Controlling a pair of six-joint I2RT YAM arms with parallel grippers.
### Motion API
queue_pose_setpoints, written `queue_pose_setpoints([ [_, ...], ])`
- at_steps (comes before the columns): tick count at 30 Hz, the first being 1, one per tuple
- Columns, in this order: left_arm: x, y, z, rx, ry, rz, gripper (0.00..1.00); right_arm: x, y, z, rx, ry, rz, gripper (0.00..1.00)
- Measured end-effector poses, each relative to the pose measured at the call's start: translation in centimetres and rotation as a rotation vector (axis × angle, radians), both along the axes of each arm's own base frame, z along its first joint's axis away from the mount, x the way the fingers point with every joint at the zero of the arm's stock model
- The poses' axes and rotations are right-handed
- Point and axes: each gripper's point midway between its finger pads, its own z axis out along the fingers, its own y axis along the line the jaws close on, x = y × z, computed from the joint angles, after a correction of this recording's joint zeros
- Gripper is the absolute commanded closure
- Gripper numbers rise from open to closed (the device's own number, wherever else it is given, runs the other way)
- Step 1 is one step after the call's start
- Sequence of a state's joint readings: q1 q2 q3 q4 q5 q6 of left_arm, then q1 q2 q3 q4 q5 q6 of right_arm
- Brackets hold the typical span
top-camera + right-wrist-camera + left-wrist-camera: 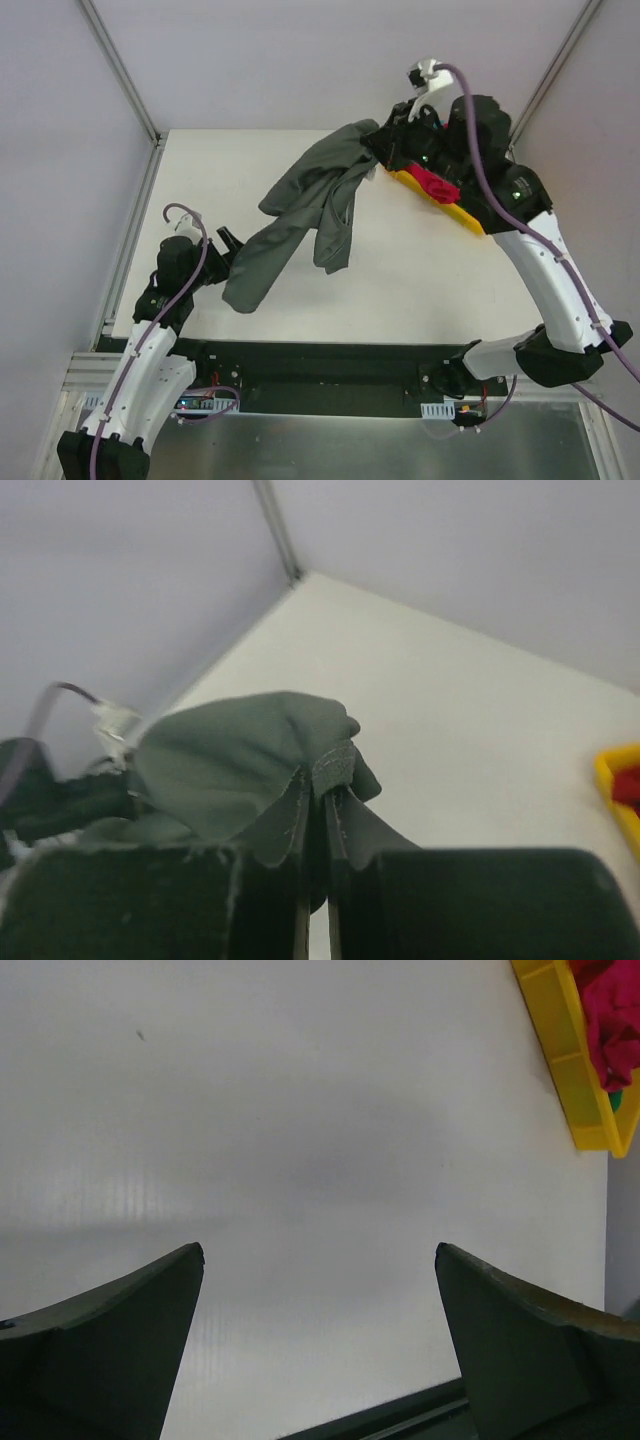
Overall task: Fold and stack the t-shirts
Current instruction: Move the tshirt to the center of the board
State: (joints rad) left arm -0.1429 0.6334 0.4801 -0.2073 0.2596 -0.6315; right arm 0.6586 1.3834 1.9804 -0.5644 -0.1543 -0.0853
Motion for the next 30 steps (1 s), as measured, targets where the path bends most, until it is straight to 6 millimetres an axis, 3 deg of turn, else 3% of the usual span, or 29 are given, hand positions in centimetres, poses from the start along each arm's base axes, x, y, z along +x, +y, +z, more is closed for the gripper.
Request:
queue_pose_setpoints([
  [2,-0.4,0.7,-0.2,0.01,0.011,0.04,0.01,1.6,-0.7,-4.1,-0.05,0.08,-0.087,0.66],
  [4,-0.7,1.5,-0.4,0.029,0.025,0.089,0.01,2.8,-2.8,-10.6,-0.122,0.184,-0.205,0.54],
  [6,-0.9,2.4,-0.8,0.047,0.04,0.144,0.01,3.2,-5.9,-17.1,-0.178,0.293,-0.333,0.3],
  [9,-1.1,3.7,-1.8,0.076,0.082,0.216,0.01,2.2,-12.1,-26.9,-0.266,0.479,-0.544,0.04],
  [11,-1.2,4.1,-2.5,0.091,0.118,0.237,0.01,0.9,-14.7,-30.5,-0.297,0.546,-0.627,0.04],
  [13,-1.3,4.2,-3.2,0.101,0.155,0.241,0.01,-0.4,-15.3,-32.0,-0.296,0.56,-0.628,0.04],
  [17,-1.5,3.6,-4.5,0.101,0.231,0.213,0.01,-1.4,-14.2,-31.6,-0.208,0.496,-0.548,0.04],
  [22,-1.8,3.7,-5.6,0.095,0.289,0.238,0.01,-1.3,-10.1,-31.6,-0.235,0.452,-0.335,0.04],
  [23,-1.9,3.8,-5.8,0.095,0.298,0.249,0.01,-1.3,-8.5,-32.2,-0.28,0.453,-0.263,0.04],
  [27,-2.5,5.5,-7.1,0.143,0.345,0.342,0.01,-1.1,-5.1,-34.2,-0.371,0.485,-0.139,0.04],
  [30,-2.6,6.6,-8.2,0.185,0.388,0.401,0.01,0.3,-4.3,-36.1,-0.427,0.517,-0.139,0.04],
])
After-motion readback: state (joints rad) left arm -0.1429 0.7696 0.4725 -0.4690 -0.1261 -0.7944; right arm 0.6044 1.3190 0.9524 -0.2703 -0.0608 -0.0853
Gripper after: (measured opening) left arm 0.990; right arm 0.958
